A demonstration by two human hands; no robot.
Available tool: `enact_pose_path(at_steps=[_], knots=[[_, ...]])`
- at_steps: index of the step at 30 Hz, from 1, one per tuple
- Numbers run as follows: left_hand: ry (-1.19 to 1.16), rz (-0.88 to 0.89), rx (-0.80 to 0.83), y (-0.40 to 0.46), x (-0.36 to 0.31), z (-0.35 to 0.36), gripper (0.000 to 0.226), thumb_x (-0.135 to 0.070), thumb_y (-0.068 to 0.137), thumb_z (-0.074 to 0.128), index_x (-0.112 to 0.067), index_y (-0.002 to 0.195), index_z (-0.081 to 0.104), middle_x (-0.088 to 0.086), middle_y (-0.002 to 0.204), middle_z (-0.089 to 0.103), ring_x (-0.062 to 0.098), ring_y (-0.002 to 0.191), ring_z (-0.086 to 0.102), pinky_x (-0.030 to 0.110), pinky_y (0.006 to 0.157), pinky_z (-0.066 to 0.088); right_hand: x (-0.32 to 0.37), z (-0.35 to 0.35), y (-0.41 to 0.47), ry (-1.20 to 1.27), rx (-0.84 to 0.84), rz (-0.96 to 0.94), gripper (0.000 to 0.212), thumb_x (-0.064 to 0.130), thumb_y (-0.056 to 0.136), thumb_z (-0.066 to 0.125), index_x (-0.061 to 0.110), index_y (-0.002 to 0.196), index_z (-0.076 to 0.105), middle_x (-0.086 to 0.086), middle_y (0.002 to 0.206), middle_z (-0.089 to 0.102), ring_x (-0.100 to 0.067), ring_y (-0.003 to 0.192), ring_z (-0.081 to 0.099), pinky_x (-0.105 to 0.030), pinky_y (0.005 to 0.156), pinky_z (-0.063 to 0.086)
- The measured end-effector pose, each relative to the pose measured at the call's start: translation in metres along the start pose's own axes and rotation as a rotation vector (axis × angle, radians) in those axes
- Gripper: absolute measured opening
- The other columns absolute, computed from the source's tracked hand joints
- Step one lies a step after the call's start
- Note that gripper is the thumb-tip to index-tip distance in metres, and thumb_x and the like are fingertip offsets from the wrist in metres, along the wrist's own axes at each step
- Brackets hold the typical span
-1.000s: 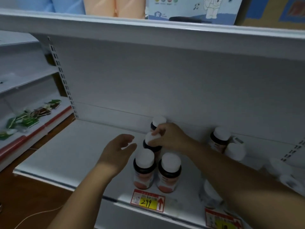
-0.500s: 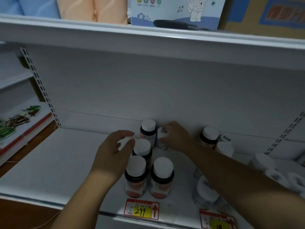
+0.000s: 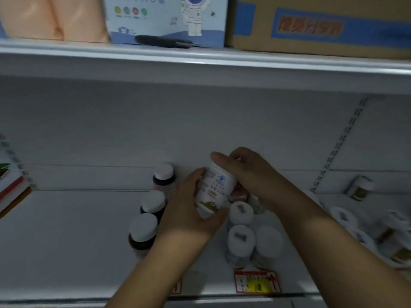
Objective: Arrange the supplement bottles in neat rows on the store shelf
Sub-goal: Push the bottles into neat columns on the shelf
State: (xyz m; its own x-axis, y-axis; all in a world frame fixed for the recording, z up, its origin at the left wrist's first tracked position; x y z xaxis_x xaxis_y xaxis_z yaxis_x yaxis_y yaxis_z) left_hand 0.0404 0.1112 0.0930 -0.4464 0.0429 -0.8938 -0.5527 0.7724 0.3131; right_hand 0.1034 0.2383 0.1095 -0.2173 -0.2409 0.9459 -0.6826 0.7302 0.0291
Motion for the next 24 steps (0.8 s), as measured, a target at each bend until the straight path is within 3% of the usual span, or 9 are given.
enact_pose_path(at_steps=[4, 7, 10, 13, 15, 17, 19, 22, 24], knots=[[-0.15, 0.012, 0.06, 0.004, 0.001, 0.028, 0.058, -0.03, 0.064, 0.078, -0.056, 0.103, 0.044, -0.034, 0.1, 0.061, -0.014, 0.089, 0.059, 0.005, 0.07, 0.049, -0.004, -0.032, -0.023, -0.065, -0.006, 0.033, 0.054, 0.068, 0.064, 0.055, 0.017, 0.081, 0.052, -0.009, 0.087, 0.063, -0.019, 0.072, 0.065, -0.043, 0.067, 0.059], [-0.172, 0.039, 0.112, 0.004, -0.007, 0.05, 0.059, -0.027, 0.063, 0.08, -0.058, 0.1, 0.045, -0.045, 0.097, 0.056, -0.012, 0.087, 0.06, 0.009, 0.066, 0.051, -0.008, -0.054, -0.033, 0.007, -0.009, 0.018, 0.034, 0.047, 0.078, 0.061, 0.015, 0.081, 0.054, -0.014, 0.095, 0.063, -0.019, 0.078, 0.066, -0.038, 0.065, 0.061], [-0.155, 0.056, 0.172, 0.008, -0.015, 0.072, 0.059, -0.032, 0.061, 0.08, -0.058, 0.101, 0.045, -0.04, 0.096, 0.06, -0.012, 0.082, 0.061, 0.009, 0.056, 0.05, -0.013, -0.075, -0.036, 0.061, 0.004, -0.002, 0.02, 0.034, 0.078, 0.067, 0.017, 0.079, 0.057, -0.009, 0.092, 0.065, -0.019, 0.082, 0.068, -0.036, 0.068, 0.06], [-0.12, 0.046, 0.251, 0.019, -0.018, 0.087, 0.065, -0.03, 0.064, 0.08, -0.058, 0.107, 0.039, -0.039, 0.105, 0.053, -0.023, 0.092, 0.052, 0.0, 0.07, 0.043, -0.021, -0.104, -0.032, 0.099, -0.056, -0.032, 0.018, 0.029, 0.073, 0.072, 0.017, 0.08, 0.06, -0.008, 0.088, 0.067, -0.021, 0.082, 0.069, -0.042, 0.07, 0.06], [-0.125, 0.015, 0.193, 0.029, -0.014, 0.08, 0.047, -0.031, 0.074, 0.071, -0.054, 0.104, 0.044, -0.042, 0.104, 0.045, -0.027, 0.094, 0.047, -0.004, 0.07, 0.036, -0.034, -0.127, -0.028, -0.025, -0.176, -0.033, 0.022, 0.031, 0.069, 0.074, 0.02, 0.082, 0.06, -0.005, 0.089, 0.064, -0.025, 0.085, 0.066, -0.044, 0.073, 0.059], [-0.101, -0.047, 0.095, 0.036, -0.004, 0.069, 0.029, -0.037, 0.083, 0.059, -0.048, 0.106, 0.047, -0.037, 0.106, 0.048, -0.013, 0.1, 0.048, 0.0, 0.068, 0.035, -0.053, -0.134, -0.021, -0.277, -0.203, 0.011, 0.027, 0.035, 0.068, 0.075, 0.023, 0.087, 0.059, 0.005, 0.086, 0.058, -0.015, 0.08, 0.06, -0.033, 0.068, 0.054], [-0.057, -0.088, 0.057, 0.038, 0.006, 0.068, 0.029, -0.037, 0.086, 0.055, -0.043, 0.113, 0.047, -0.026, 0.114, 0.049, 0.0, 0.109, 0.044, 0.003, 0.07, 0.03, -0.075, -0.12, -0.015, -0.509, -0.12, 0.044, 0.033, 0.037, 0.068, 0.075, 0.02, 0.091, 0.059, 0.011, 0.081, 0.052, -0.007, 0.074, 0.052, -0.023, 0.06, 0.042], [0.008, -0.081, 0.036, 0.038, 0.009, 0.073, 0.029, -0.032, 0.087, 0.055, -0.04, 0.114, 0.047, -0.021, 0.116, 0.048, 0.001, 0.108, 0.044, 0.001, 0.072, 0.029, -0.104, -0.09, -0.007, -0.528, 0.004, 0.048, 0.025, 0.03, 0.07, 0.076, 0.018, 0.077, 0.055, 0.008, 0.077, 0.049, -0.008, 0.07, 0.048, -0.015, 0.053, 0.035], [0.015, -0.08, 0.035, 0.037, 0.01, 0.076, 0.028, -0.03, 0.088, 0.055, -0.04, 0.113, 0.047, -0.02, 0.115, 0.049, 0.003, 0.106, 0.045, 0.007, 0.077, 0.032, -0.118, -0.072, -0.003, -0.492, 0.076, 0.047, 0.027, 0.028, 0.071, 0.075, 0.022, 0.069, 0.049, 0.01, 0.072, 0.048, -0.006, 0.067, 0.048, -0.01, 0.049, 0.033]])
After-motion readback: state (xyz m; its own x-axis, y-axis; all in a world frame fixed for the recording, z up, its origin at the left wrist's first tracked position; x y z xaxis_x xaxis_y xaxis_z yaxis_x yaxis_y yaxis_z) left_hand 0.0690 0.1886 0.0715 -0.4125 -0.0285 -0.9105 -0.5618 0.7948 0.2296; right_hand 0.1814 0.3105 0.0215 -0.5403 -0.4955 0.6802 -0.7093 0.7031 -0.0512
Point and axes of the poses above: each hand's wrist, its own y-axis towards the middle knuckle, its own z-axis out of the palm, x = y × z, the point moved 10 cm from there along y, towards the middle knuckle
